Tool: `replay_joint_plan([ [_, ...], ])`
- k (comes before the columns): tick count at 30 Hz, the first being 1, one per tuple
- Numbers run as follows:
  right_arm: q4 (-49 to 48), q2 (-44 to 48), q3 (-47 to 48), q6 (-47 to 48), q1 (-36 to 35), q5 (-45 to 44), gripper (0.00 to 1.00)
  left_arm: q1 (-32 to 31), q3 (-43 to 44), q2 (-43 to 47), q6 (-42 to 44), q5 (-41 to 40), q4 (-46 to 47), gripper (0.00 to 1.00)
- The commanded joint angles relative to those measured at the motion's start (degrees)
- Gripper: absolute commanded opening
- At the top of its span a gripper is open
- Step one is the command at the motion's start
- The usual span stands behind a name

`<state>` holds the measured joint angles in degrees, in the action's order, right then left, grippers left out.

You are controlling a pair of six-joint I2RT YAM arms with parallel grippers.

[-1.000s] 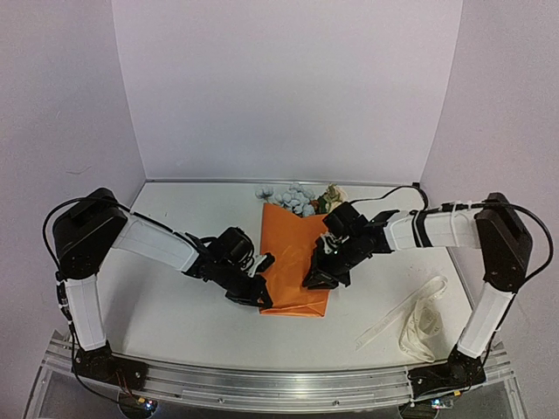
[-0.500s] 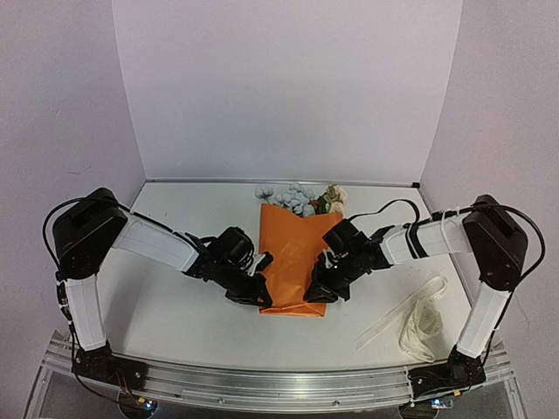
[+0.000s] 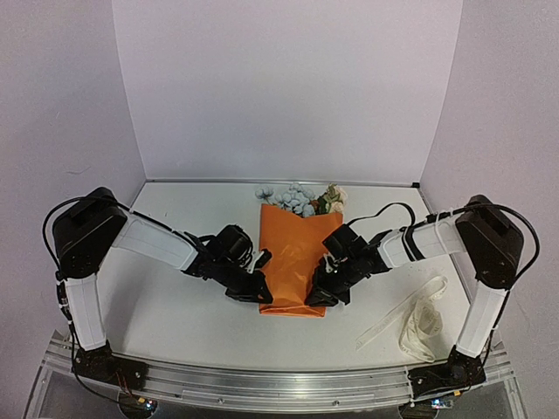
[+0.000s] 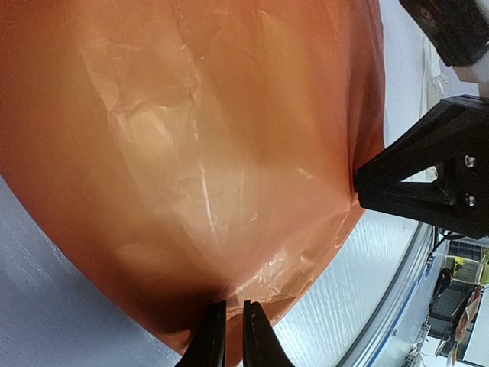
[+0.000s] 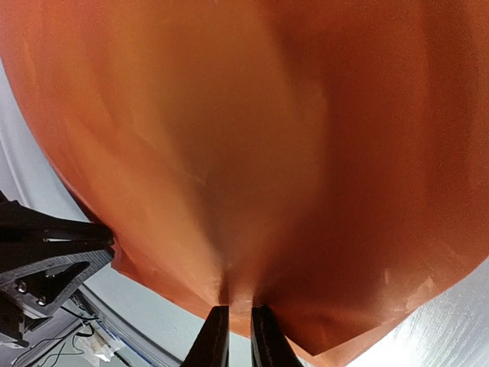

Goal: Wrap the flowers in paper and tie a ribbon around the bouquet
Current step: Press the fold line on the folded wrapping paper.

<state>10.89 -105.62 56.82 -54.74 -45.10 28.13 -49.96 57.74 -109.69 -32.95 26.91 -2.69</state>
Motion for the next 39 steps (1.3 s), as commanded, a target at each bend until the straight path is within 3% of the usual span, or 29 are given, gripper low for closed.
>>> replay_joint_plan([
  [1, -0.51, -1.64, -0.24, -0.01, -0.30, -1.09, 0.11, 1.91, 3.02, -0.05, 0.28, 0.83, 2.07, 0.10],
  [22, -0.43, -2.86, -0.71, 0.03, -0.21, 0.67, 0.10, 12.59, 13.68, -10.77, -6.50, 4.75, 1.06, 0.17],
  [39, -0.43, -3.38, -1.37, 0.34, -0.20, 2.56, 0.09, 20.75, 38.28, -24.76, -3.27, 7.18, -8.63, 0.21],
])
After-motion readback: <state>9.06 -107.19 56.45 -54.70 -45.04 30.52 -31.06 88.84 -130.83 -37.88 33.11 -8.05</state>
